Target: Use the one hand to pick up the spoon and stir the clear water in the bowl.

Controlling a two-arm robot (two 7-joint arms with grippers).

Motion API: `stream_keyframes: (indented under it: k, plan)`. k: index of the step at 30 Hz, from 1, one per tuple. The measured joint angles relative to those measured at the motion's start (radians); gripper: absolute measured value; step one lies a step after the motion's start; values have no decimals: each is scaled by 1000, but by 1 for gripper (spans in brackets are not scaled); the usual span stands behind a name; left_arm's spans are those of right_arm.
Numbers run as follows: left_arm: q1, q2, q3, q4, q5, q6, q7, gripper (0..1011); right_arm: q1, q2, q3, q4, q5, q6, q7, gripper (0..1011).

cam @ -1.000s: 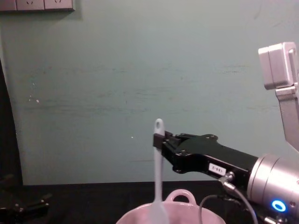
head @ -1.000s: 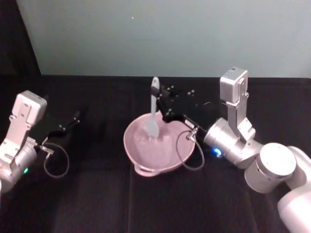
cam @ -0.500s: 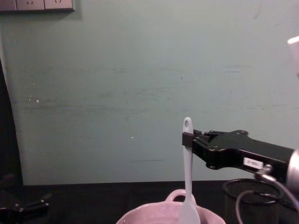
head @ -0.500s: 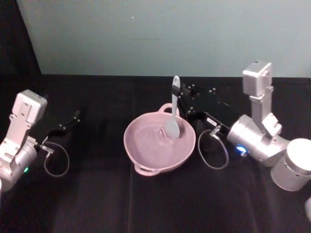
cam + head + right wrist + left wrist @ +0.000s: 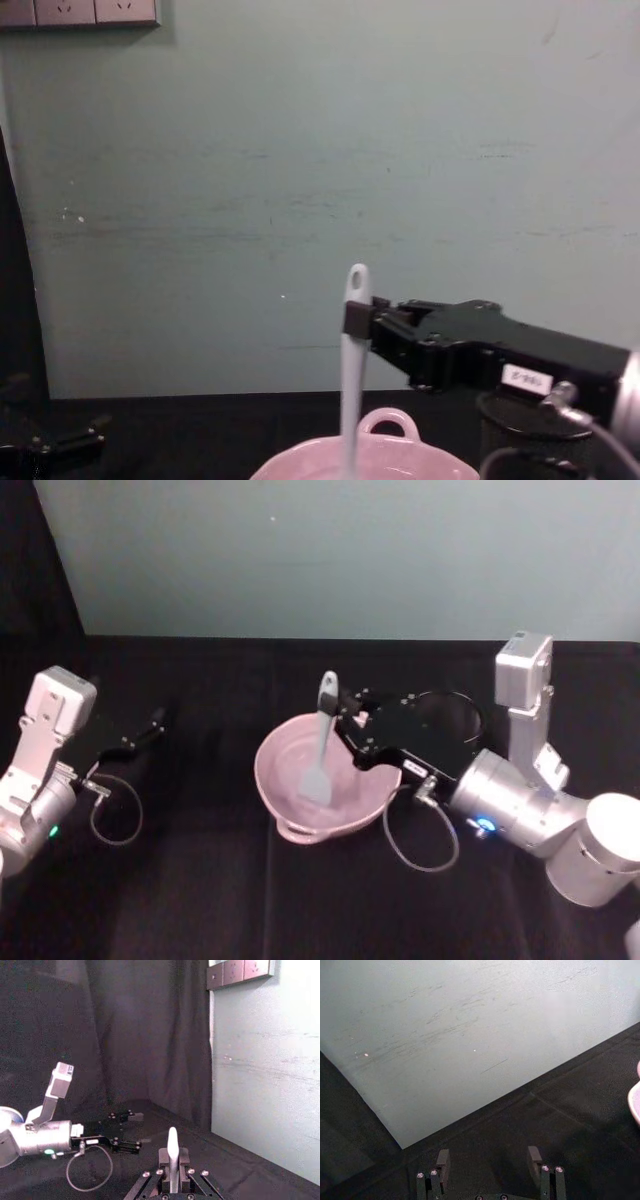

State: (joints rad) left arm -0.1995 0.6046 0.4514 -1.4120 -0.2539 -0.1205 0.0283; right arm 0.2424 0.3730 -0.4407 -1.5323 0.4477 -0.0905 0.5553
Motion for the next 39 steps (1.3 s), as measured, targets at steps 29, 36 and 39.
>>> stream_keyframes:
  k: [29, 36, 39]
  plan:
    - [0, 0, 0, 0, 0, 0, 0, 1011, 113, -88, 40, 211, -149, -143, -110, 109]
    - [0, 0, 0, 0, 0, 0, 0, 1011, 58, -36, 62, 119, -137, -105, -79, 108]
    - [0, 0, 0, 0, 0, 0, 0, 1011, 28, -17, 65, 77, -119, -93, -60, 109]
